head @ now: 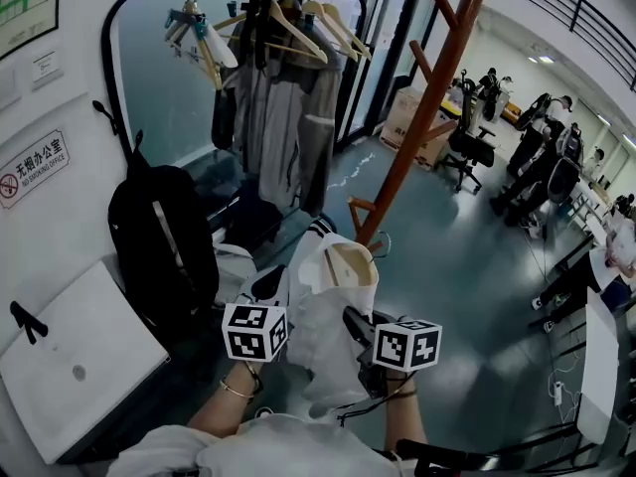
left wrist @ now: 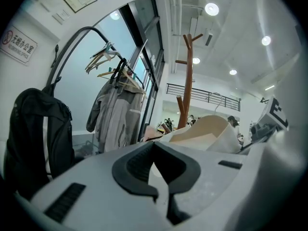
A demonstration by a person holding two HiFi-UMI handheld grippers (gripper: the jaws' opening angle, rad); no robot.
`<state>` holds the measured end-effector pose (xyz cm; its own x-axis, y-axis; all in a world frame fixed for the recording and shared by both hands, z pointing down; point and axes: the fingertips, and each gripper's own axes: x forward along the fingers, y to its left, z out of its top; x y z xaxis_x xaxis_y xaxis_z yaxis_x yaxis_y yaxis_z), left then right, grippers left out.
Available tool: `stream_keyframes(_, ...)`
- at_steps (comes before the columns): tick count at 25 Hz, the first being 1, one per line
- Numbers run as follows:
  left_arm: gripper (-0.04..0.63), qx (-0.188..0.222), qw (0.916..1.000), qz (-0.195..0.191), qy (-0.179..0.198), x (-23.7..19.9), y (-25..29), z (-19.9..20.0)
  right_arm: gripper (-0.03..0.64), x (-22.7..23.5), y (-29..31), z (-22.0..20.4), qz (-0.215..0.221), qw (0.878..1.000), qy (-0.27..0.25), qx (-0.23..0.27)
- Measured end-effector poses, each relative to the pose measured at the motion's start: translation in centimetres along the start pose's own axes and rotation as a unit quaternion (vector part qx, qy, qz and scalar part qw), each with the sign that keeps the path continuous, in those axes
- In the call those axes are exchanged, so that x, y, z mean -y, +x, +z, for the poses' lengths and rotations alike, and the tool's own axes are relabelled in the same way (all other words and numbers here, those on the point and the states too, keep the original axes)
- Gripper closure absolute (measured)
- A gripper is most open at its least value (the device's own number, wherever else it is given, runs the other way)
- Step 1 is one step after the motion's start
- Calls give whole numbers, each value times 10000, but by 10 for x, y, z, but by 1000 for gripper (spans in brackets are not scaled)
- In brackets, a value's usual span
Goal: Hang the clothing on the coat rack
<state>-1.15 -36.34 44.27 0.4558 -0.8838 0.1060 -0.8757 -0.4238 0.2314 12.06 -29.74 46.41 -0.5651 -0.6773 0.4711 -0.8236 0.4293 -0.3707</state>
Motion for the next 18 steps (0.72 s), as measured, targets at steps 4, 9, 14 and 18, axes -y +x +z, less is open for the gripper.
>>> stream_keyframes(4, 588, -27, 10000, 13, -58, -7, 16, -3, 588, 6, 3, 4, 55, 10000, 5, 28)
stream_keyframes(9, 588, -88, 9999, -7, -143, -6, 29, -10, 588, 12, 0, 7, 87, 10000, -3, 48)
stream_keyframes(14, 588, -161, 9995, 139, -253, -4, 30, -22, 588, 15, -6, 0, 318, 9992, -254, -45)
stream_keyframes(18, 588, -198, 9984, 379, -364, -11, 31, -24, 588, 17, -3, 2, 527, 9976, -432, -105)
